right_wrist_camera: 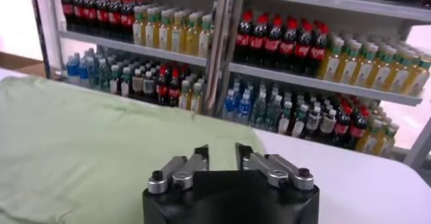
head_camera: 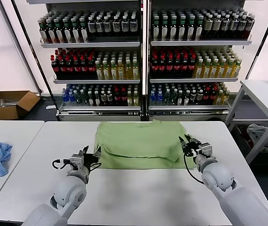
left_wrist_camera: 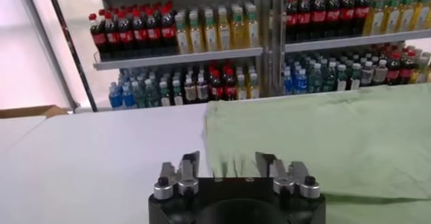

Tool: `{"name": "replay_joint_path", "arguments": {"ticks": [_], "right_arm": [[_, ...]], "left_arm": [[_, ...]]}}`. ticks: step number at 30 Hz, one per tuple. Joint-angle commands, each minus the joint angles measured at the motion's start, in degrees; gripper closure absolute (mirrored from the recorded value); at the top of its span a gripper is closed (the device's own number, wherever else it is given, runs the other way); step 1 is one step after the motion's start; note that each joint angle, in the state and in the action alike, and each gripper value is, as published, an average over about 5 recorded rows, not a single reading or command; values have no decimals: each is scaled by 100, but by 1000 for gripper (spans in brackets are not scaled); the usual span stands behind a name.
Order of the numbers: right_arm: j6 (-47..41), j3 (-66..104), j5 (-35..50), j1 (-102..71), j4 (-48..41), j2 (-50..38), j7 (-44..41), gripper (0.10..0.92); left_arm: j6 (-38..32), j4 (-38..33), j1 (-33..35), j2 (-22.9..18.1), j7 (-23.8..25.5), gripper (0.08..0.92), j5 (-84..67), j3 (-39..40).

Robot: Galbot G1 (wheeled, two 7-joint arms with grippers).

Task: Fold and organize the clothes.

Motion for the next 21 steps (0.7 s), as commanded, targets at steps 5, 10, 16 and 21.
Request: {"name": "replay_joint_path", "arguments": {"ticks": [5,10,16,21], "right_arm": [[378,917,450,-2144,1787,-340,502,308],[974,1217,360,-3058,1888,-290,303,215],[725,1626,929,-3342,1742,-265,174,203],[626,1929,1172,-3489,1561,-339,48,203]], "left_arm": [[-296,-1047,1120,436,498,192,-83,-373],[-346,-1002,1329,476,675,178,-215,-447],[-340,-776,1340,458,850,177,-340,-429],[-344,-542,1280,385,968,177,-416,-403]]}}
